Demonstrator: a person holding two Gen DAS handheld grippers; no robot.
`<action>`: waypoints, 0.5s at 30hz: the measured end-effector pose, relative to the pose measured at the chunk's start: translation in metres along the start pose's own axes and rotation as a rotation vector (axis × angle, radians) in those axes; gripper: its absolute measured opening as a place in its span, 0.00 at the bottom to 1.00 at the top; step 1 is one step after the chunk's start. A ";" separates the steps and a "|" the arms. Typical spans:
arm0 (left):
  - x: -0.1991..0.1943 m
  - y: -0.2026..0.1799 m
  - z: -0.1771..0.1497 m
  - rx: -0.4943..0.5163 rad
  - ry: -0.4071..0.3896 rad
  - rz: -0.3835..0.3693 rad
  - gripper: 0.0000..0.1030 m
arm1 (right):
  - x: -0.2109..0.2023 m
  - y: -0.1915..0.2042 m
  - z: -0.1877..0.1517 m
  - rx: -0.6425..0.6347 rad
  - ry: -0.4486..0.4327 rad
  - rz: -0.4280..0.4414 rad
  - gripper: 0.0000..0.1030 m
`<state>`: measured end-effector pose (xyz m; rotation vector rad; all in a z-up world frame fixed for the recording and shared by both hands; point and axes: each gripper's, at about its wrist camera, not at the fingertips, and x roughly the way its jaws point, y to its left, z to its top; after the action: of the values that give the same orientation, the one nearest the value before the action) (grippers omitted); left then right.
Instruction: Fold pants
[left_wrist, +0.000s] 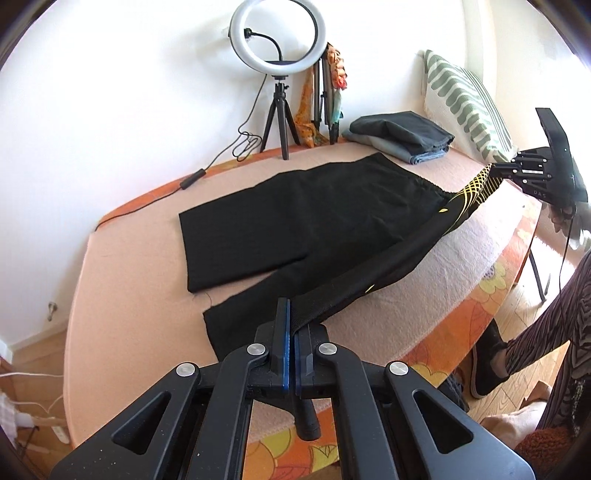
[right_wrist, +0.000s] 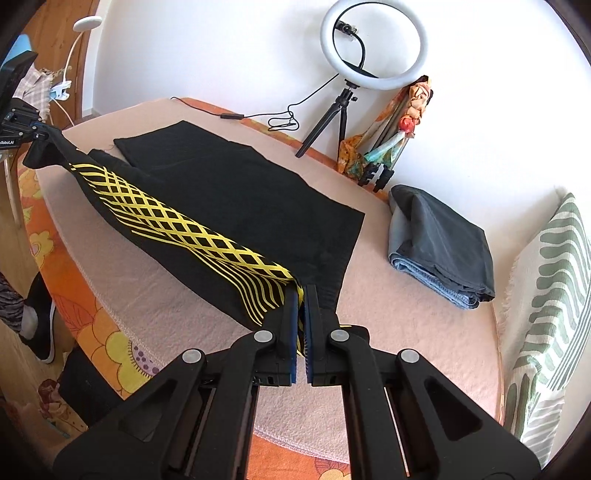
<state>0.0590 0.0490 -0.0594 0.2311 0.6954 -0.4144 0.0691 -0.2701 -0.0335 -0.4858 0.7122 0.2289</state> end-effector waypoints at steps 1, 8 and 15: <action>0.000 0.003 0.005 0.001 -0.012 0.004 0.00 | 0.000 -0.001 0.005 0.003 -0.006 -0.010 0.03; 0.006 0.023 0.036 0.027 -0.062 0.039 0.00 | 0.010 -0.015 0.042 0.014 -0.051 -0.056 0.02; 0.031 0.049 0.073 0.032 -0.072 0.061 0.00 | 0.044 -0.036 0.088 0.009 -0.060 -0.085 0.02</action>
<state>0.1435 0.0591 -0.0218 0.2657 0.6095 -0.3743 0.1646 -0.2555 0.0069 -0.4980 0.6325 0.1595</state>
